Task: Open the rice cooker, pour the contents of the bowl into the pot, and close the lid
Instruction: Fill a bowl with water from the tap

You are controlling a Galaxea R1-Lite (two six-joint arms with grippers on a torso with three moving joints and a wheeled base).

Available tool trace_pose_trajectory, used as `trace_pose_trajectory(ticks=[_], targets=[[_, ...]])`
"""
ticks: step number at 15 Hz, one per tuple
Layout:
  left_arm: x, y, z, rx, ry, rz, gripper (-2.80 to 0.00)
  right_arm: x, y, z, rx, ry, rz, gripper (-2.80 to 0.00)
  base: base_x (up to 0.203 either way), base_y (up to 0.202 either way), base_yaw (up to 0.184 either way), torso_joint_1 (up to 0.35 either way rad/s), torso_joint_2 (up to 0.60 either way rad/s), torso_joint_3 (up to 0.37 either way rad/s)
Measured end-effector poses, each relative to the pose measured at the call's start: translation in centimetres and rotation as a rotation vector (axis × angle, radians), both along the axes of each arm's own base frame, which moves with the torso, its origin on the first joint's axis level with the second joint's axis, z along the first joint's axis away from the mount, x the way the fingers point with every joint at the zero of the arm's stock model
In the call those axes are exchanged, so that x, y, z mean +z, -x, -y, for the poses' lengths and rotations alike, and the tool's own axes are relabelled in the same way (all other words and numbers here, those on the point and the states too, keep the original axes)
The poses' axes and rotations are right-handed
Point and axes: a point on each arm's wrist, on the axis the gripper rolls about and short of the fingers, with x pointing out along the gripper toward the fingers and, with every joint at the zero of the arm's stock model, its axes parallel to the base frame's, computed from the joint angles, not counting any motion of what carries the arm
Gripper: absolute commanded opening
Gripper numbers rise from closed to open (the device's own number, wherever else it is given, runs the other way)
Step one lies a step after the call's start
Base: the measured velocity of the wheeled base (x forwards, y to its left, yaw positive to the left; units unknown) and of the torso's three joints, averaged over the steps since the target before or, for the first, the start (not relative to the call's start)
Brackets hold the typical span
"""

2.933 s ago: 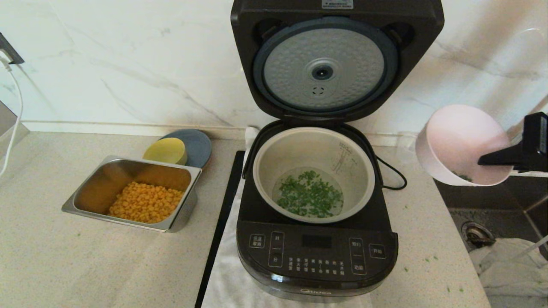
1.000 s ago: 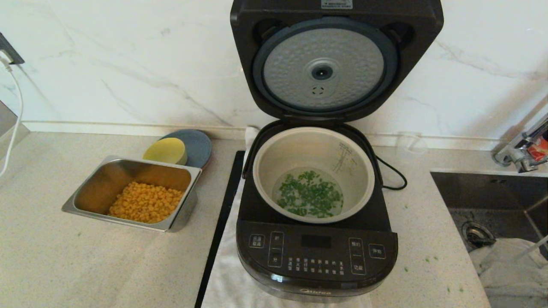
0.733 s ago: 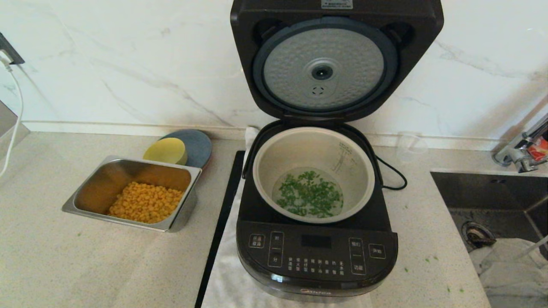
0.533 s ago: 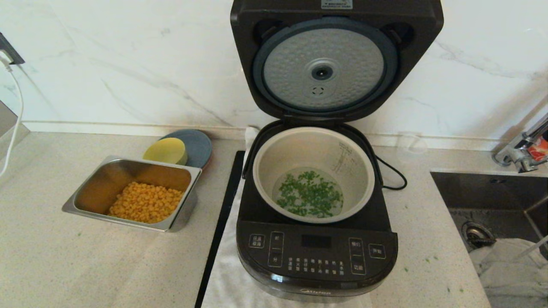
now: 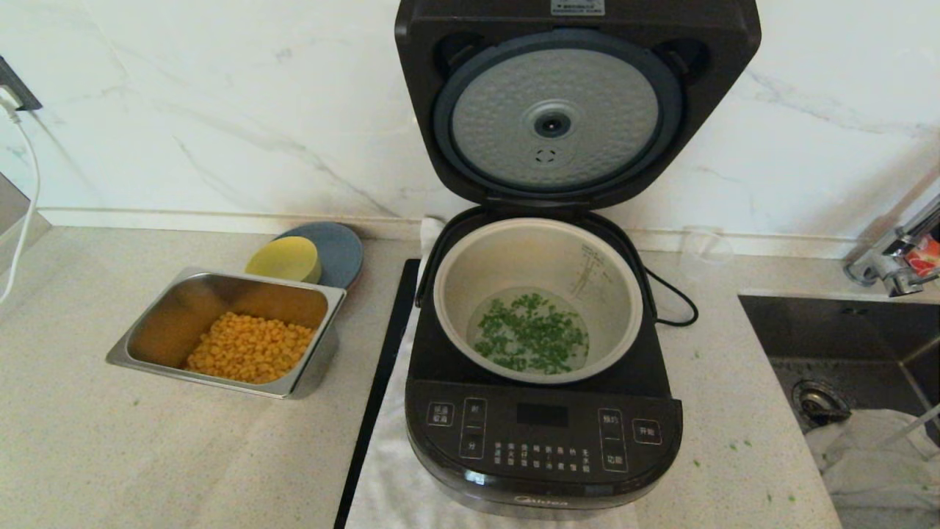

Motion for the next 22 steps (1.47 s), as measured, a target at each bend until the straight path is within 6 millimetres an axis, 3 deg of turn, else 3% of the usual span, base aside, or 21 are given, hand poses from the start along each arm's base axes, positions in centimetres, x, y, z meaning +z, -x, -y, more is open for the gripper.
trace_pose_trajectory(ticks=[10,15,19,22], targets=[[0.0,0.0,0.0,0.0,0.0,0.0,-2.8,0.0,-4.6,0.3,0.009,-0.011,0.029,-2.8,0.0,0.0,0.0,0.0,0.0,0.0],[0.0,0.0,0.0,0.0,0.0,0.0,-2.8,0.3,-4.7,-0.3,0.014,-0.023,0.025,-2.8,0.0,0.0,0.0,0.0,0.0,0.0],[0.0,0.0,0.0,0.0,0.0,0.0,-2.8,1.7,-4.1,-2.7,0.062,-0.005,0.012,-2.8,0.0,0.0,0.0,0.0,0.0,0.0],[0.0,0.0,0.0,0.0,0.0,0.0,-2.8,3.5,-4.3,-6.6,0.162,0.029,0.007,-2.8,0.0,0.0,0.0,0.0,0.0,0.0]])
